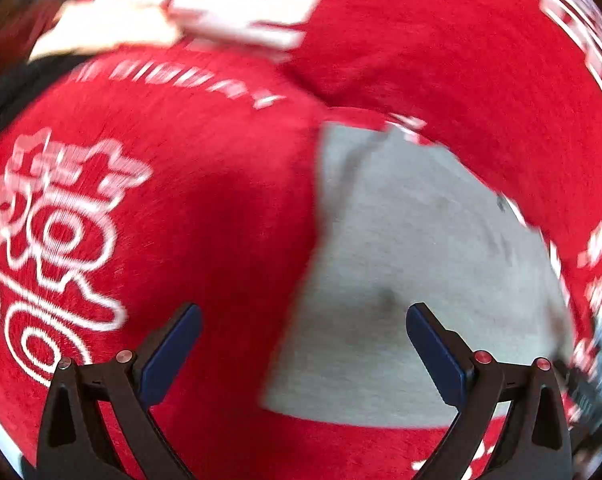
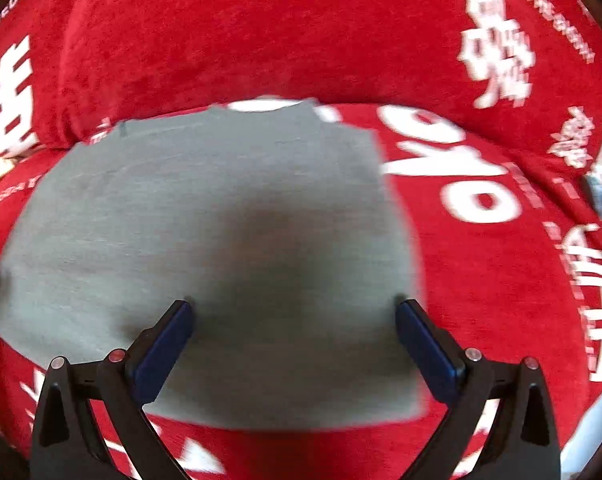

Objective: Fold small clothes
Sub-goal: 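Press and smooth the folded sweater with both open grippers, then grasp the side edge of the folded sweater with the left gripper and lift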

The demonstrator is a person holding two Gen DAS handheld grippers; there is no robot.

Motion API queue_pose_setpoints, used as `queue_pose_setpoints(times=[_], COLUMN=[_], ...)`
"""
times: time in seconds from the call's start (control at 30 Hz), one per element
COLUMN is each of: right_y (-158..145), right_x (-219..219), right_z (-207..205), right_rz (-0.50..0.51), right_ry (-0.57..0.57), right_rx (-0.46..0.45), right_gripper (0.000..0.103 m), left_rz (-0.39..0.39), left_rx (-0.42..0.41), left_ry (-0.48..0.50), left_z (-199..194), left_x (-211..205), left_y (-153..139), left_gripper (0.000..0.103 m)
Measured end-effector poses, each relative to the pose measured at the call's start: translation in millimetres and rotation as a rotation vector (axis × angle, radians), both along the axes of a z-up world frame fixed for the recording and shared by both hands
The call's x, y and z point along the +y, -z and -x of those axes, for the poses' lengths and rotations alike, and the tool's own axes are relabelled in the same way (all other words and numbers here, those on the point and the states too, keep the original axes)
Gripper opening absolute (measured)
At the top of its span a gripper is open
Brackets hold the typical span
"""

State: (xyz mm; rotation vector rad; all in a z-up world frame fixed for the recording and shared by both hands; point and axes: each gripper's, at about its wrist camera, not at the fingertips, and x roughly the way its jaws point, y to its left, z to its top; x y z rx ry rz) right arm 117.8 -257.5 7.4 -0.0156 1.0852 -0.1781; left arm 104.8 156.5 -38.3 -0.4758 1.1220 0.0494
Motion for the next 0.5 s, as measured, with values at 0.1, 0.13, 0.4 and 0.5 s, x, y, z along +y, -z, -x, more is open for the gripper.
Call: queue_pose_setpoints(times=[0.1,0.13,0.4,0.5], right_y=[-11.7,-13.5,-19.3,-17.8], right_x=[-7.3,-8.7,13.2,21.3], right_z=[11.3,13.7,8.2,-2.4], right_rz=[-0.013,-0.03,-0.026,-0.014], right_ry=[0.023,0.029,-0.04,-0.067], right_rx=[-0.038,-0.044,-0.058,-0.056], right_gripper=[0.101,0.101,0.101,0.101], left_rz=[0.161,0.191,0.101,0.085], left_rx=[0.052,0.059,0.082,0.077], left_ry=[-0.006,0.008,0.143,0.185], left_z=[-17.8,-24.0,-79.1,-84.7], left_x=[15.3,14.4,-42.2,-54.6], left_y=[14.5,16.8,25.2,17.2], left_gripper=[0.102,0.102,0.102,0.088])
